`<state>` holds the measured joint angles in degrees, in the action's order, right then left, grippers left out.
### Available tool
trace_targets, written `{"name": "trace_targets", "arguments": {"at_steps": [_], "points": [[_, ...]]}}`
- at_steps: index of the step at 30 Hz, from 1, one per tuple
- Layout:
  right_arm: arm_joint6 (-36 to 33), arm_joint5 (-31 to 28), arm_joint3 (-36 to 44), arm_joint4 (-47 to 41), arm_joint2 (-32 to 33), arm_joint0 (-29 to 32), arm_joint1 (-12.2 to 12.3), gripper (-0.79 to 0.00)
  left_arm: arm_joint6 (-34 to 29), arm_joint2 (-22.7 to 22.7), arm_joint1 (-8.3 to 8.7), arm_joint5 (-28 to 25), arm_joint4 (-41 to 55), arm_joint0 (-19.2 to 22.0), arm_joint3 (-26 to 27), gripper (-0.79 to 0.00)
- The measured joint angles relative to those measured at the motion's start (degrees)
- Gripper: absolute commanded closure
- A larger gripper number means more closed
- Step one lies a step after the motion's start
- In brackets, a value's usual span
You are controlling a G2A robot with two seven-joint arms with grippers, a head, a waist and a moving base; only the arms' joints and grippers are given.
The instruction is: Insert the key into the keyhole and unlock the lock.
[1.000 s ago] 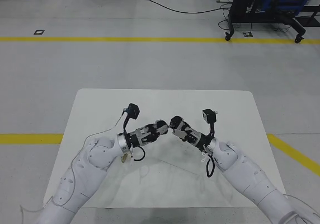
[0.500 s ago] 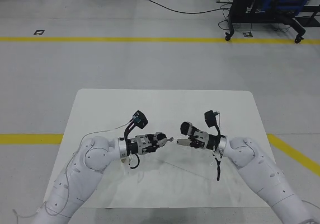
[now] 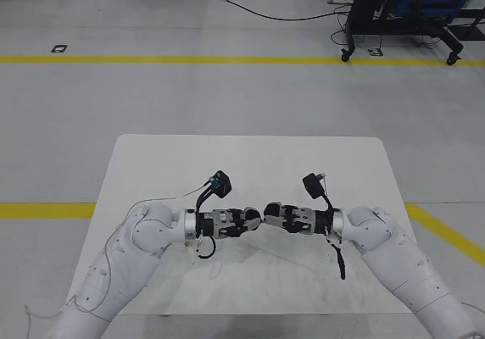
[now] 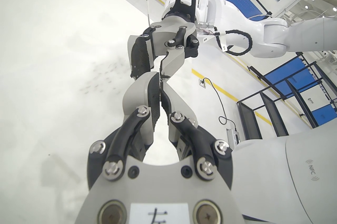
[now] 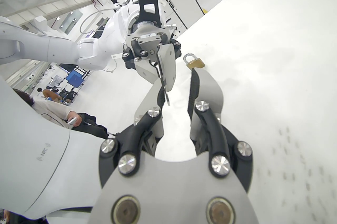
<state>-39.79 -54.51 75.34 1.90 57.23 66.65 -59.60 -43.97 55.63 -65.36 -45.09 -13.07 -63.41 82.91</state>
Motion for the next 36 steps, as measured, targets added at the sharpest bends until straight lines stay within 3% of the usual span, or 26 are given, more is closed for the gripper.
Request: {"name": "trace_targets", "arguments": {"at_steps": [12, 16, 18, 23, 24, 25, 26, 36], "points": [[-6.7, -1.4, -1.3, -8.4, -1.5, -1.2, 0.7, -0.234, 0.8, -0.2, 0.43, -0.1, -0.7, -0.1, 0.4, 0.000], [-7.4, -1.3, -1.6, -9.1, -1.9, -1.5, 0.8, -0.135, 0.9, -0.4, 0.53, -0.1, -0.8, 0.0, 0.5, 0.000], [-7.7, -1.3, -1.7, -9.5, -2.1, -1.6, 0.8, -0.009, 1.1, -0.5, 0.58, -0.1, -0.8, 0.0, 0.5, 0.000], [-8.4, -1.1, -2.1, -10.7, -2.8, -2.0, 0.8, 0.000, 1.4, -0.7, 0.66, 0.2, -1.0, 0.1, 0.5, 0.000], [-8.4, -1.1, -2.2, -10.8, -2.9, -2.1, 0.8, 0.000, 1.6, -0.8, 0.68, 0.3, -1.1, 0.1, 0.5, -0.034], [-8.5, -1.1, -2.3, -10.8, -3.0, -2.2, 0.8, 0.000, 1.9, -0.7, 0.69, 0.5, -1.2, 0.1, 0.5, -0.600], [-8.4, -1.1, -2.4, -10.9, -3.0, -2.3, 0.8, 0.000, 2.2, -0.7, 0.71, 0.5, -1.3, 0.1, 0.5, -0.785], [-5.4, -3.5, -3.6, -11.7, 1.5, -0.5, 2.1, 0.000, 9.3, 3.2, 1.56, 2.6, -9.6, -2.3, 4.1, -0.785]]}}
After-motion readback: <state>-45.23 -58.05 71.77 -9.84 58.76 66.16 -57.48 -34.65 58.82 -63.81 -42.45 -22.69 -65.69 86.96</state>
